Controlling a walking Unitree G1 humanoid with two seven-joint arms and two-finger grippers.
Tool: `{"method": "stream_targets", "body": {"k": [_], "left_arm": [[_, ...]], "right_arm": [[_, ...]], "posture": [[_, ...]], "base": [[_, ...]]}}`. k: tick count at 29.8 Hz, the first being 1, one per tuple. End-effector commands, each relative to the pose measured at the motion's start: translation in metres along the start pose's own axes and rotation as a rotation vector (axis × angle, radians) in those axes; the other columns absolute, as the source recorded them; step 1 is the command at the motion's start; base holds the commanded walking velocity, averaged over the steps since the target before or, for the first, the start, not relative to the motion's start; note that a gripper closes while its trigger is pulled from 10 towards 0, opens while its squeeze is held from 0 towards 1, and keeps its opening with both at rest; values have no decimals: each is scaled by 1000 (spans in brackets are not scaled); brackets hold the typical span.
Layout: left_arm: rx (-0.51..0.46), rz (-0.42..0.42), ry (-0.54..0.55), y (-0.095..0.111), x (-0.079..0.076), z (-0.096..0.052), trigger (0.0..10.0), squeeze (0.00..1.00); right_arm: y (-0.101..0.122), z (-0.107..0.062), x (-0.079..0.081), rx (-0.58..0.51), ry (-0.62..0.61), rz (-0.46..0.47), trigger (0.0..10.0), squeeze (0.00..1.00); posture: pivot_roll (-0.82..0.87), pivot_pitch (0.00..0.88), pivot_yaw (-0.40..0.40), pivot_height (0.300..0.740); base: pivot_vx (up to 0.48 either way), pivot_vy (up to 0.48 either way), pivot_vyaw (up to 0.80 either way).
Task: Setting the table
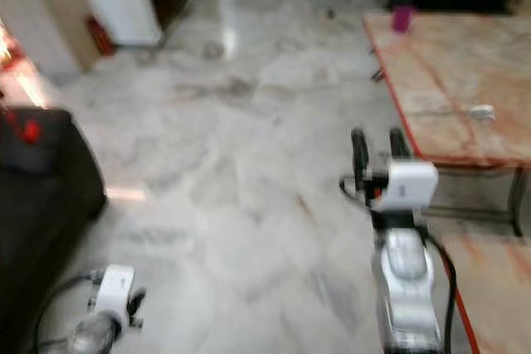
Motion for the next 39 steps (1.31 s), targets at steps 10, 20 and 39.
{"method": "stream_targets", "body": {"k": [10, 20, 39], "left_arm": [[18, 1, -10, -4, -4, -1, 10000, 0], [8, 0, -13, -3, -7, -1, 10000, 0], [14, -26, -7, -4, -9, -1, 10000, 0]], "right_arm": [[-13, -4, 0, 57, 7, 38, 10000, 0], [-109, -51, 3, 432, -1, 64, 10000, 0], [-198, -163, -13, 999, -146, 106, 10000, 0]], "posture": [[-28, 0, 49, 740], [-31, 0, 46, 740], [-30, 0, 12, 740]], "base": [[339, 0, 80], [340, 0, 0], [339, 0, 0]]}}
Point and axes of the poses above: a point about 5 cm out from each wrist's last joint towards the gripper, its own z axis pointing out of the wrist towards the gripper, its own y axis along the axis of the wrist's last joint, x = y × z, the point moved 4 cm from there along z, pointing out of the wrist towards the gripper, and after that the axes turned 6 degrees about z, right-handed, at the moved point
